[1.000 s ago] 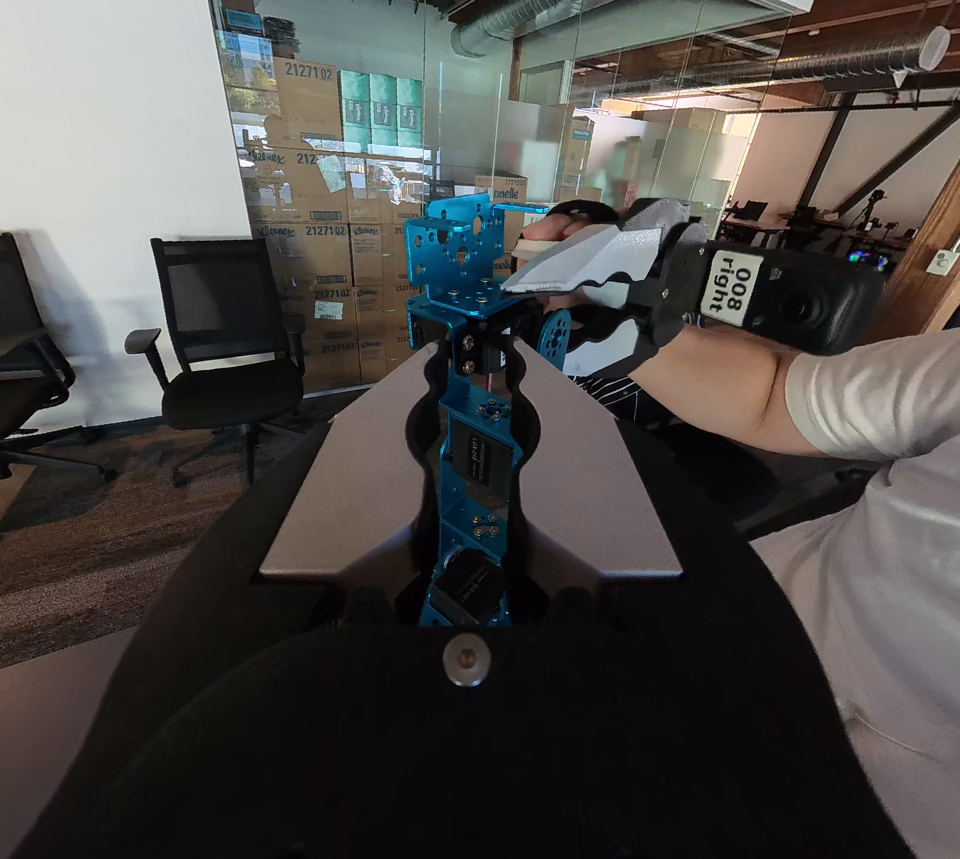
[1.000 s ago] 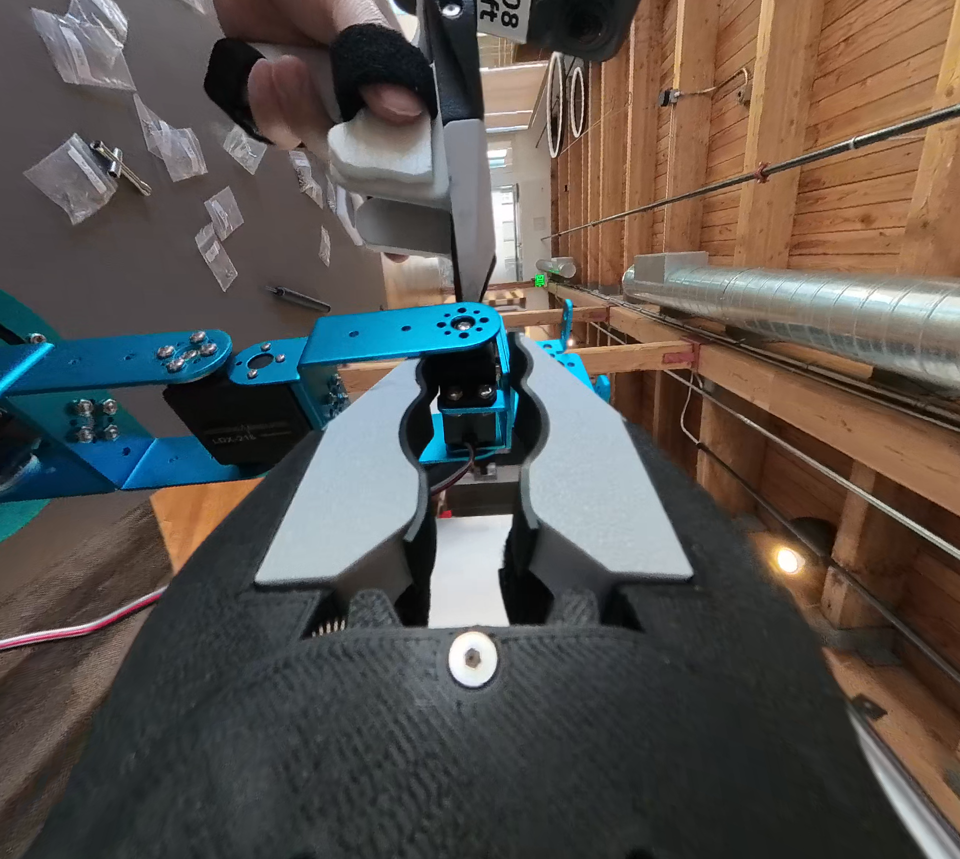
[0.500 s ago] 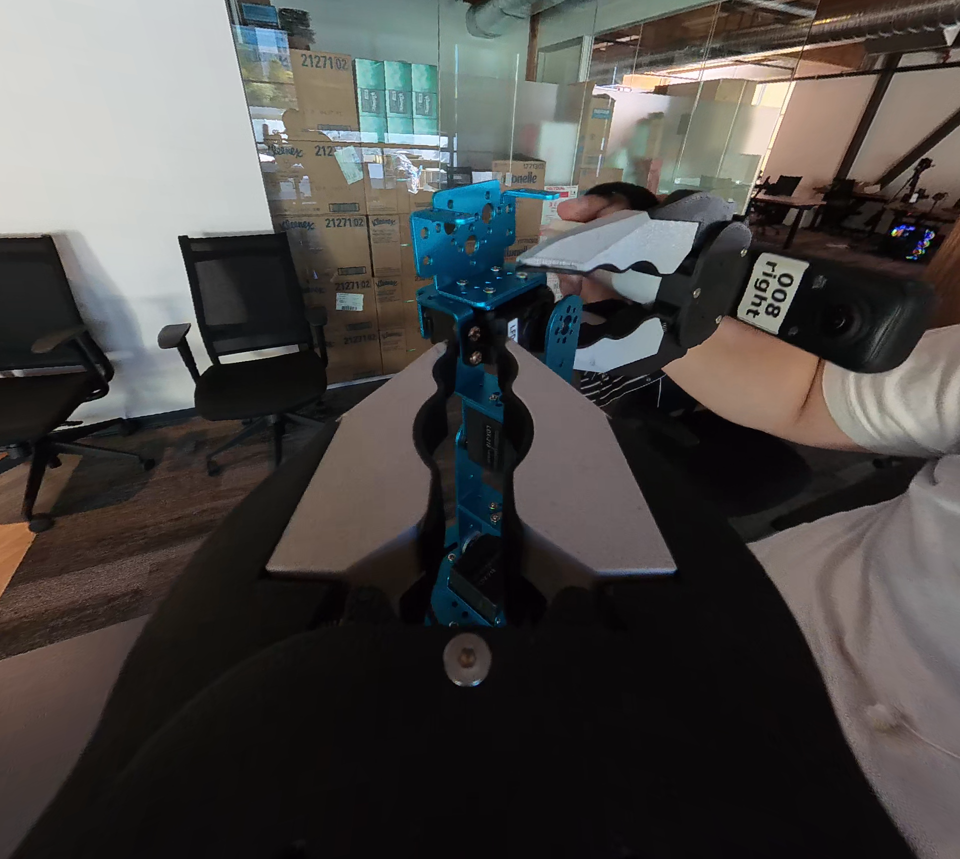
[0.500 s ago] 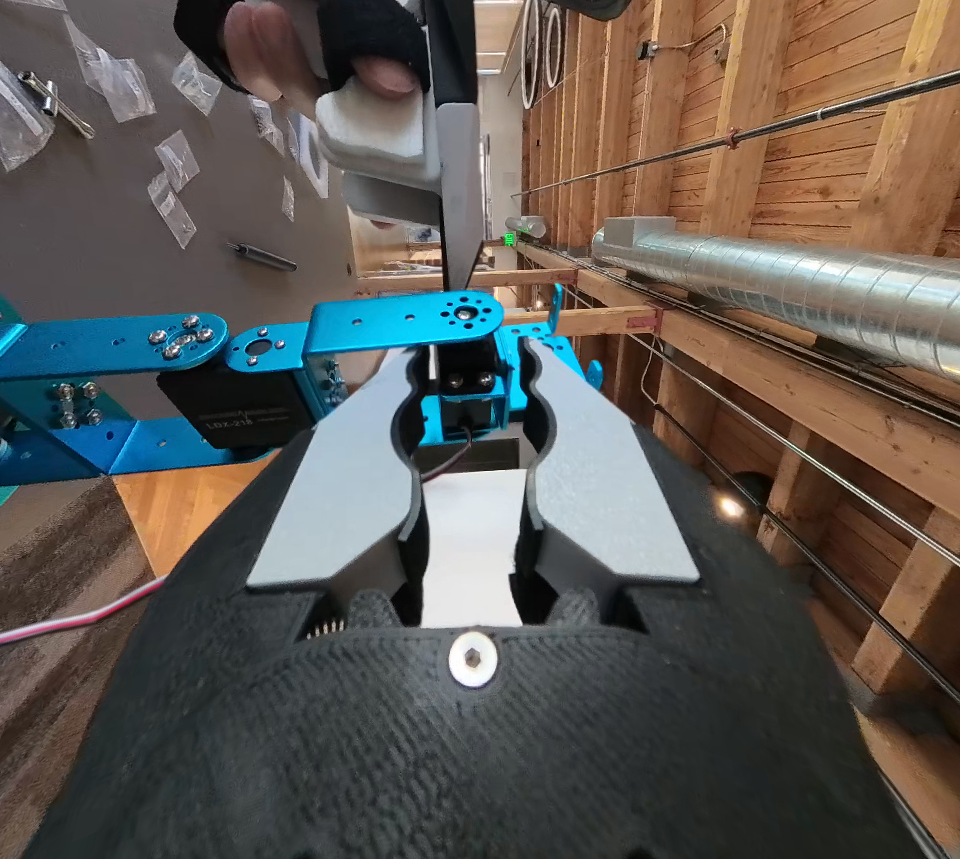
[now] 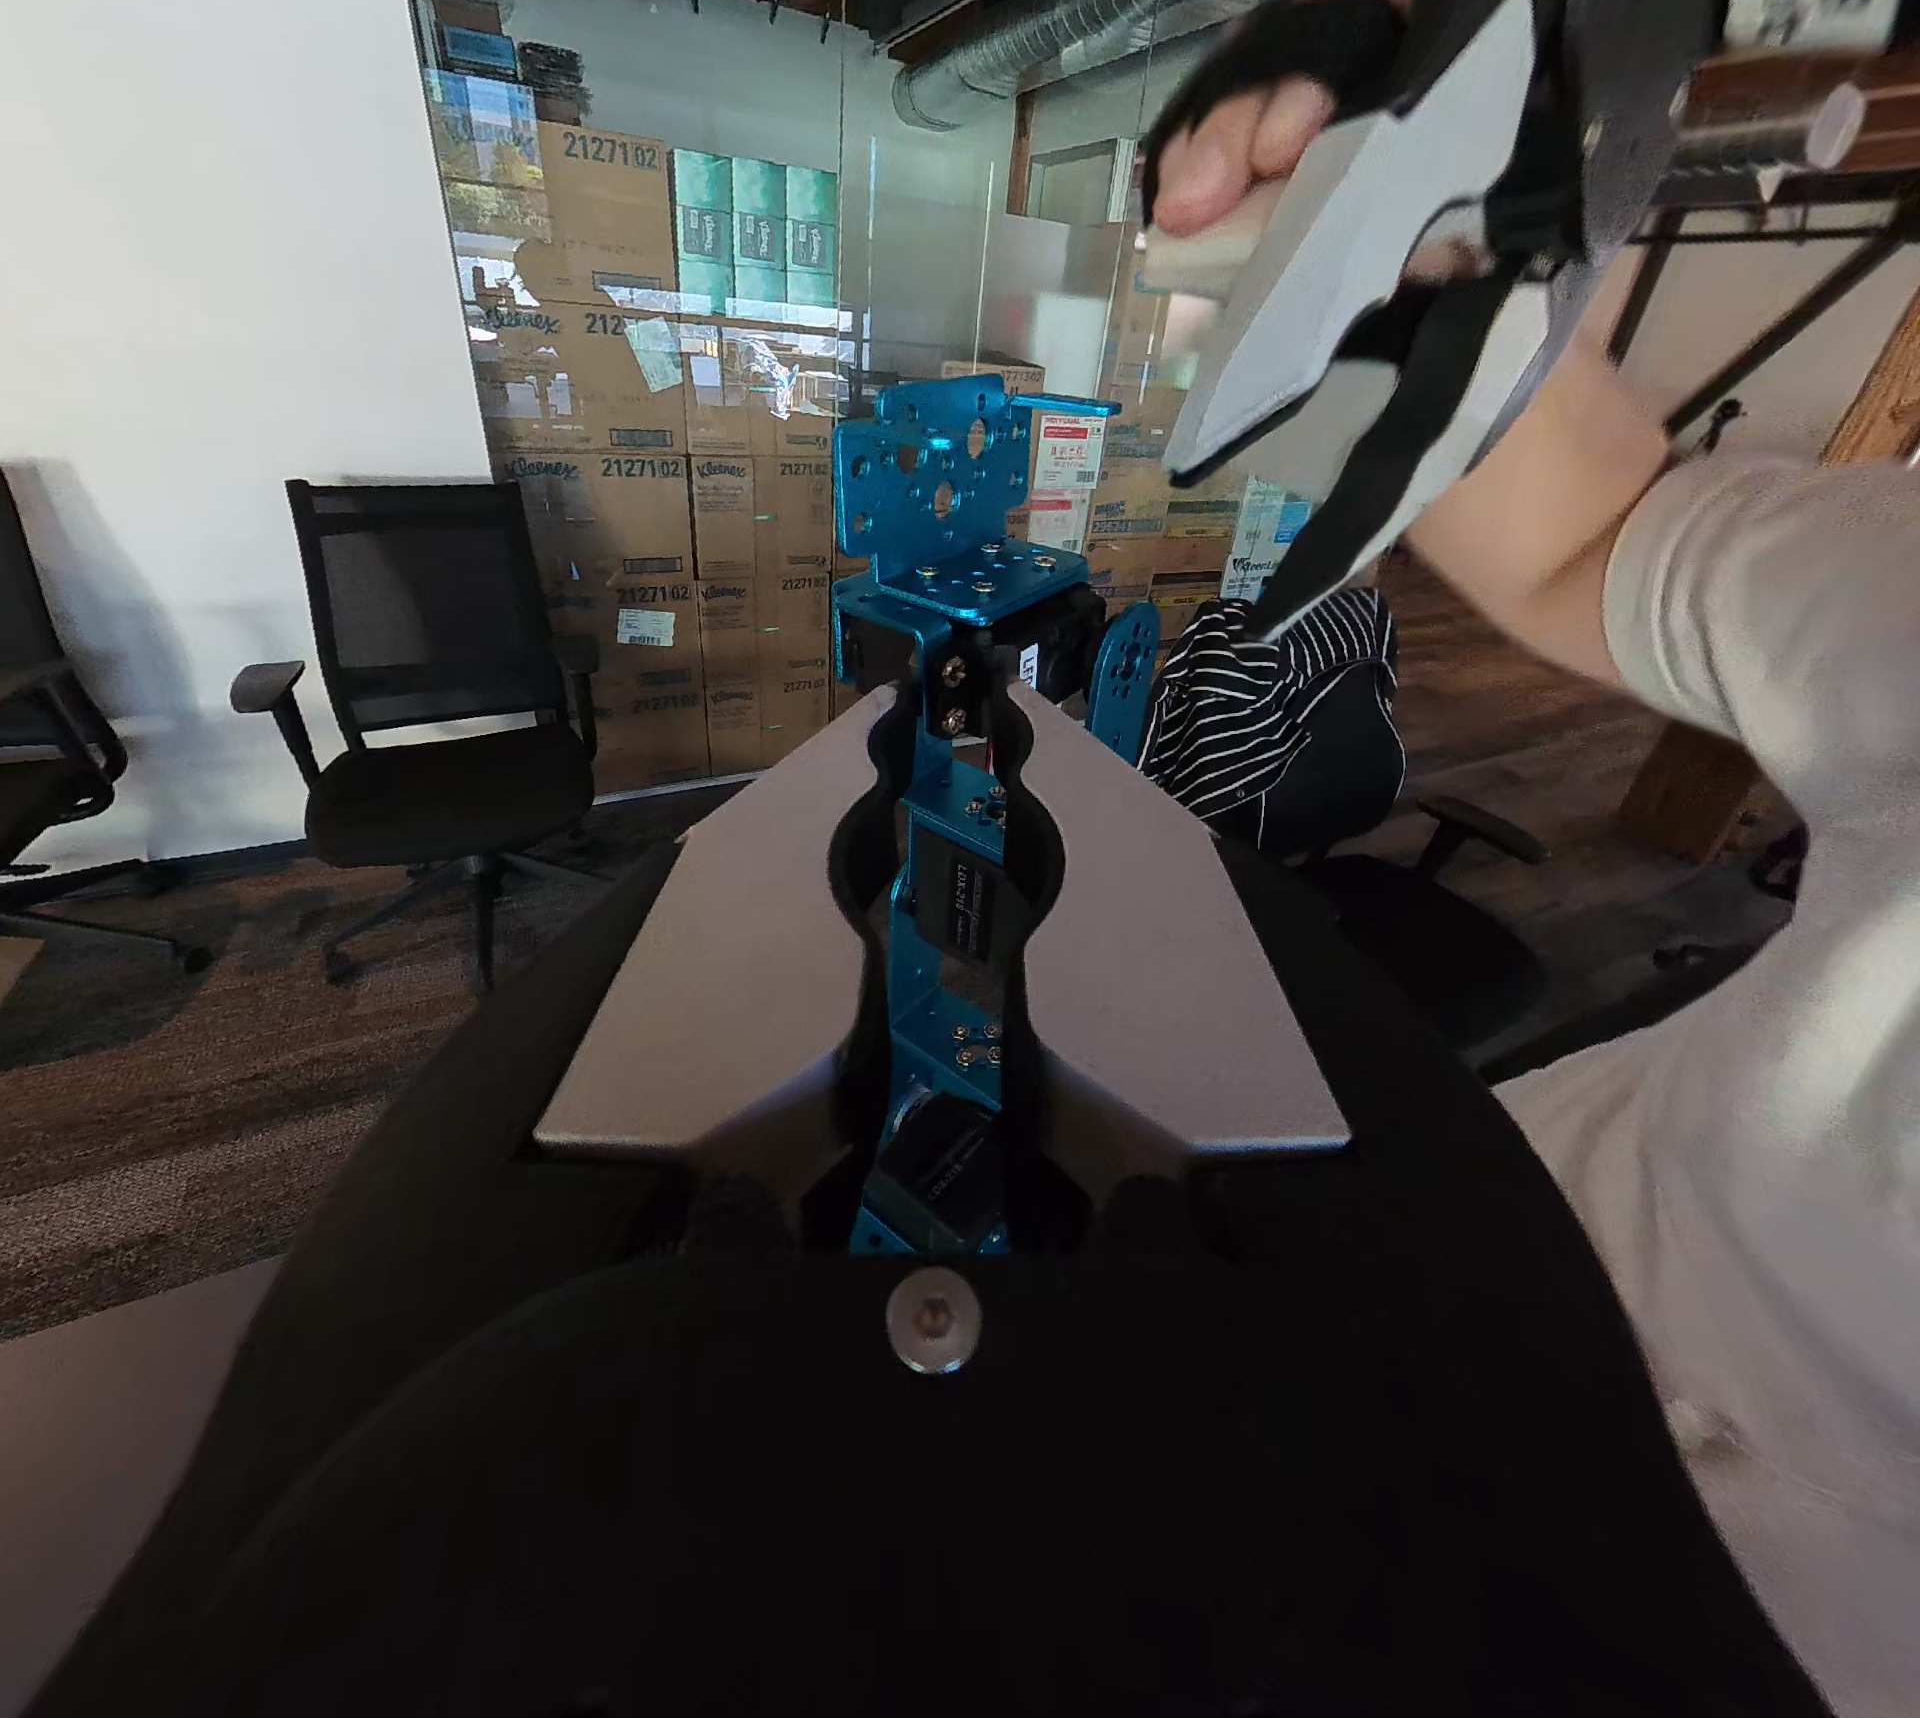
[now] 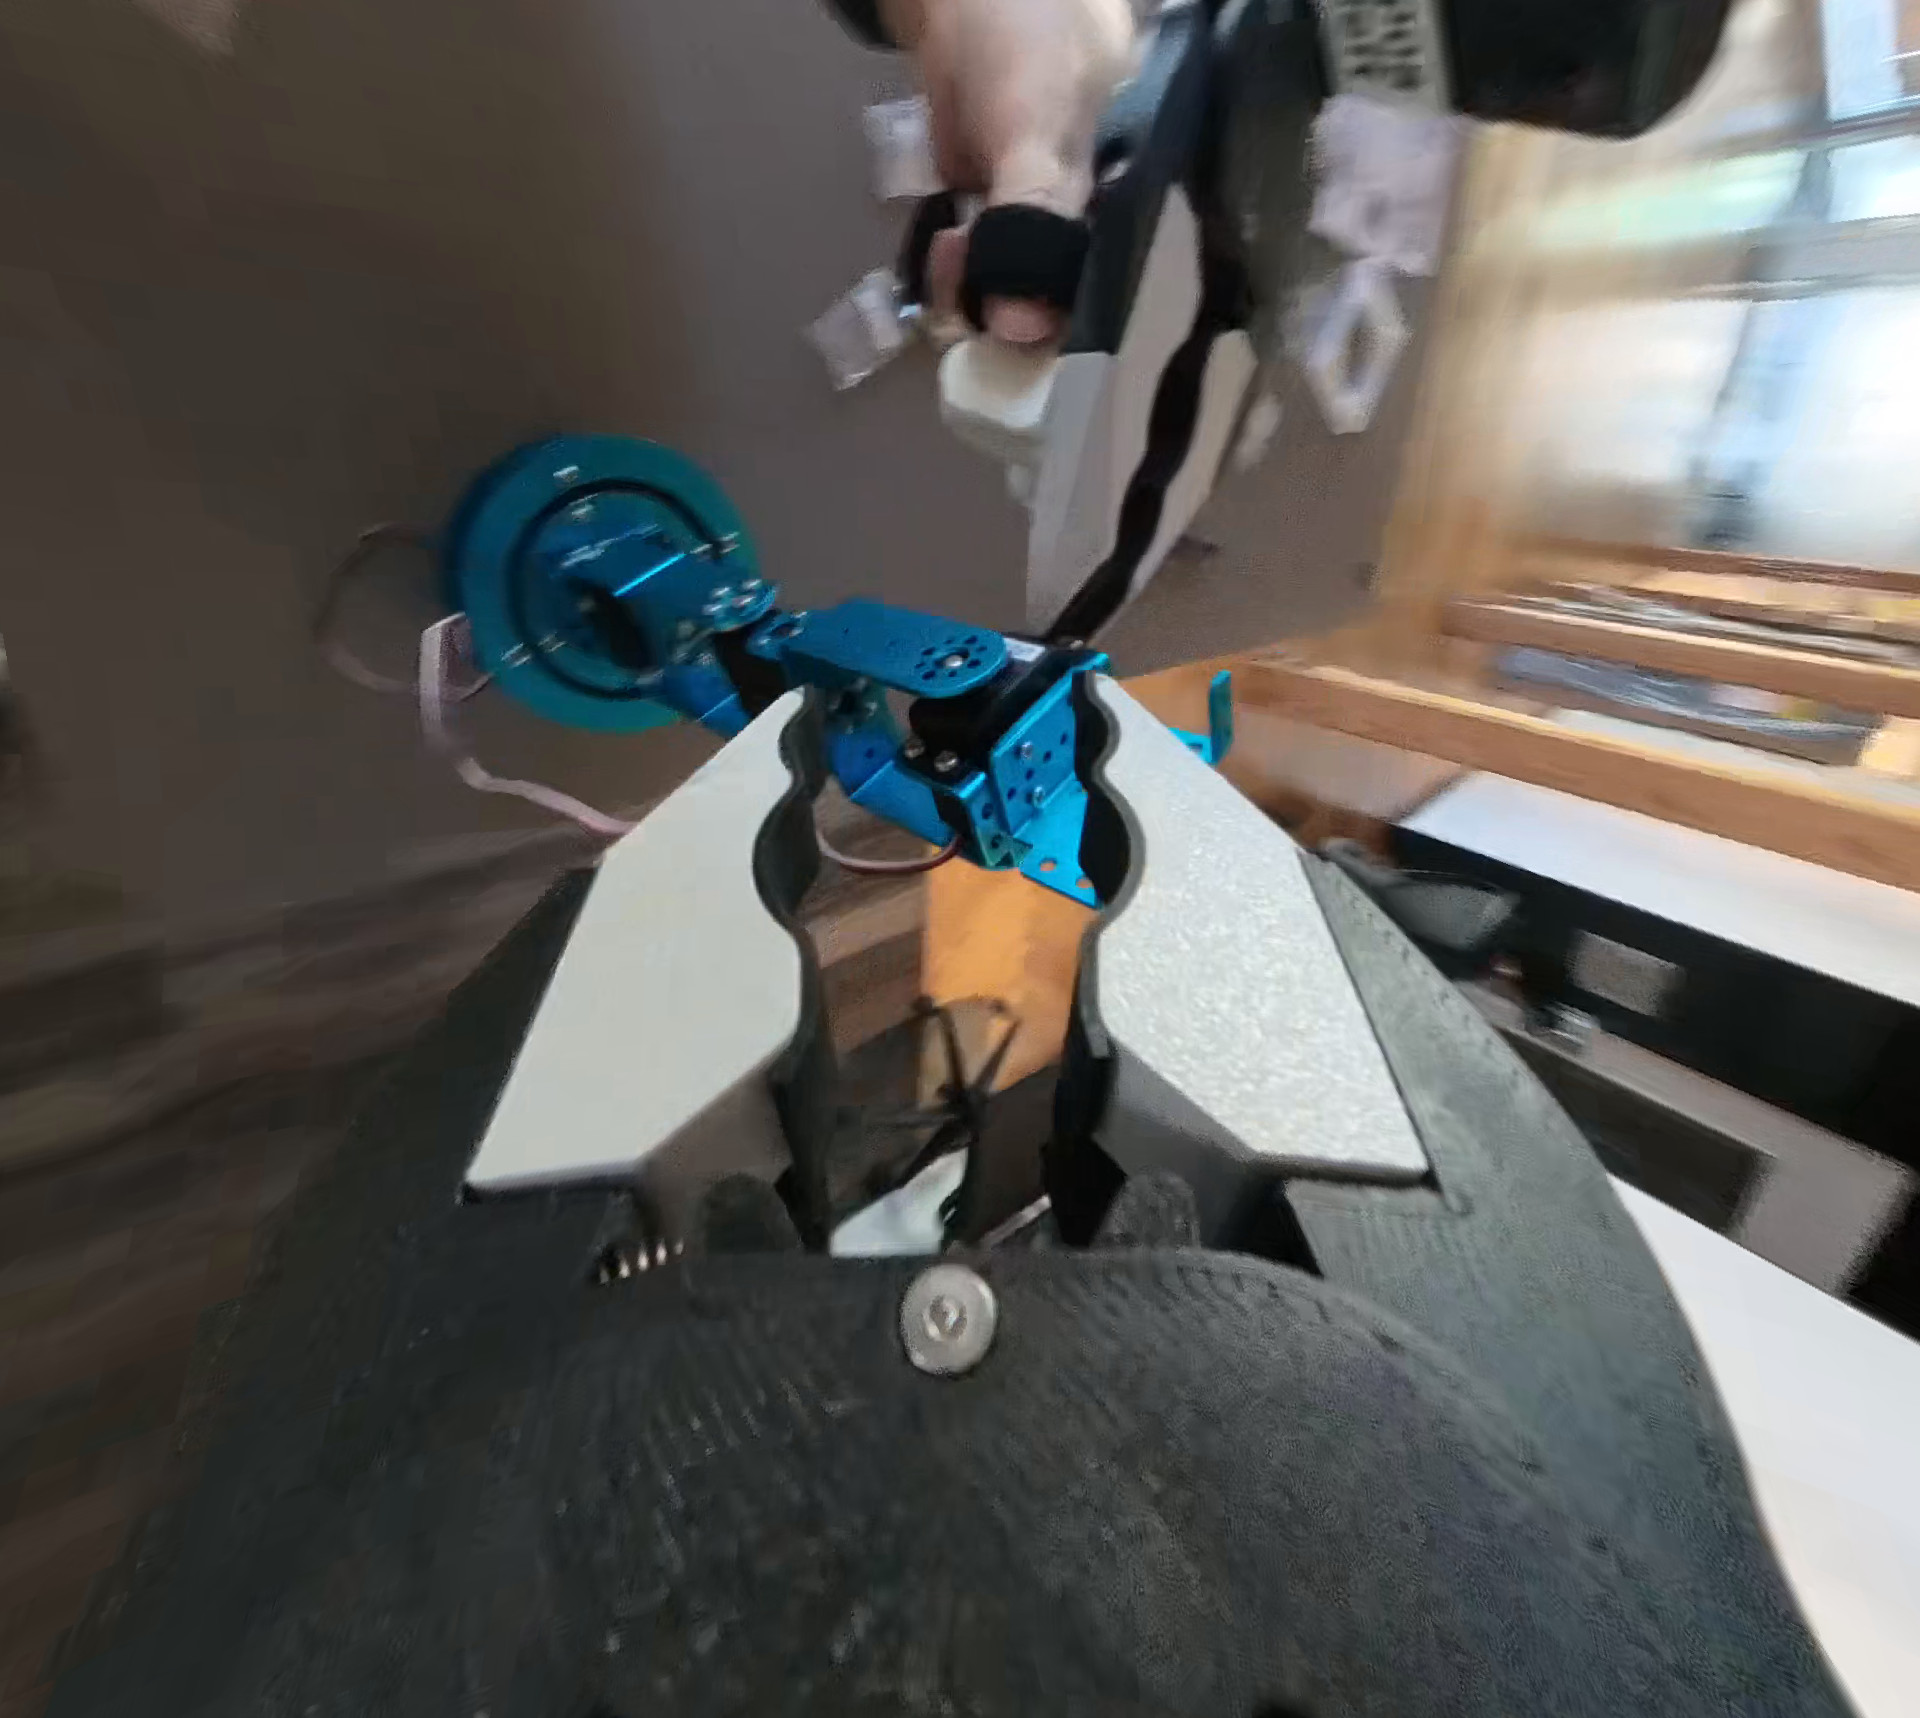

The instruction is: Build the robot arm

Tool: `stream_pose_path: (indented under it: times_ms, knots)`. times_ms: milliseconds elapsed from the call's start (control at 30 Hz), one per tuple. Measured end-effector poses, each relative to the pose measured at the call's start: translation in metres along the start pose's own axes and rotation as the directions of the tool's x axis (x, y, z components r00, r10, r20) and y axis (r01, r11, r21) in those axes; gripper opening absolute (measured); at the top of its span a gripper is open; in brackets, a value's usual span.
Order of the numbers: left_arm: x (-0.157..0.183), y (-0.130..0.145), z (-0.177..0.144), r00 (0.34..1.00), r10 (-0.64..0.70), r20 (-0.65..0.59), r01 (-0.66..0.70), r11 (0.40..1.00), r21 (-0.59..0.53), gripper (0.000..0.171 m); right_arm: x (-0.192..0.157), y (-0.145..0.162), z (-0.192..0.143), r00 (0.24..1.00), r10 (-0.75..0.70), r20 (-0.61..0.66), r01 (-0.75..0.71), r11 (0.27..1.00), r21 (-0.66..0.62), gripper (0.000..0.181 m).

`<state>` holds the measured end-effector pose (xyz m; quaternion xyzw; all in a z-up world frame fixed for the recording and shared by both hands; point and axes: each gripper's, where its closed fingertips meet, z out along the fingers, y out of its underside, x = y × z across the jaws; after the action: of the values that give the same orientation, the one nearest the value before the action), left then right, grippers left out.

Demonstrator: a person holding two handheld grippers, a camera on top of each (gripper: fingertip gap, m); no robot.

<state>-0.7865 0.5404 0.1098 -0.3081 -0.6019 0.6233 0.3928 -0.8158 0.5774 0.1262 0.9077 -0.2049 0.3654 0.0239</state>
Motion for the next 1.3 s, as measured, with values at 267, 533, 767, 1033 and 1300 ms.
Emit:
stream_pose_path:
  times_ms: [267,533,767,1033,1300]
  knots:
    - [0.0,-0.001,0.001,1.0,0.023,0.013,-0.024,1.0,0.002,0.013,0.006,0.005,0.015,0.904,-0.033,0.425,0.081,0.992,-0.097,0.052]
    - [0.0,-0.002,0.003,0.999,0.032,0.023,-0.032,0.999,0.014,0.013,-0.007,0.011,0.026,0.775,-0.044,0.631,0.136,0.986,-0.098,0.044]
    - [-0.001,0.0,0.008,0.998,0.047,0.041,-0.048,0.999,0.014,0.013,-0.013,0.012,0.027,0.729,-0.085,0.679,0.18,0.981,-0.07,0.028]
    - [0.0,-0.001,0.009,0.996,0.066,0.058,-0.067,0.998,0.012,0.014,-0.013,0.02,0.028,0.761,-0.165,0.628,0.309,0.942,-0.127,0.027]
    - [0.0,-0.001,0.01,0.996,0.065,0.063,-0.066,0.998,0.016,0.014,-0.012,0.02,0.028,0.758,-0.111,0.643,0.28,0.945,-0.167,0.026]
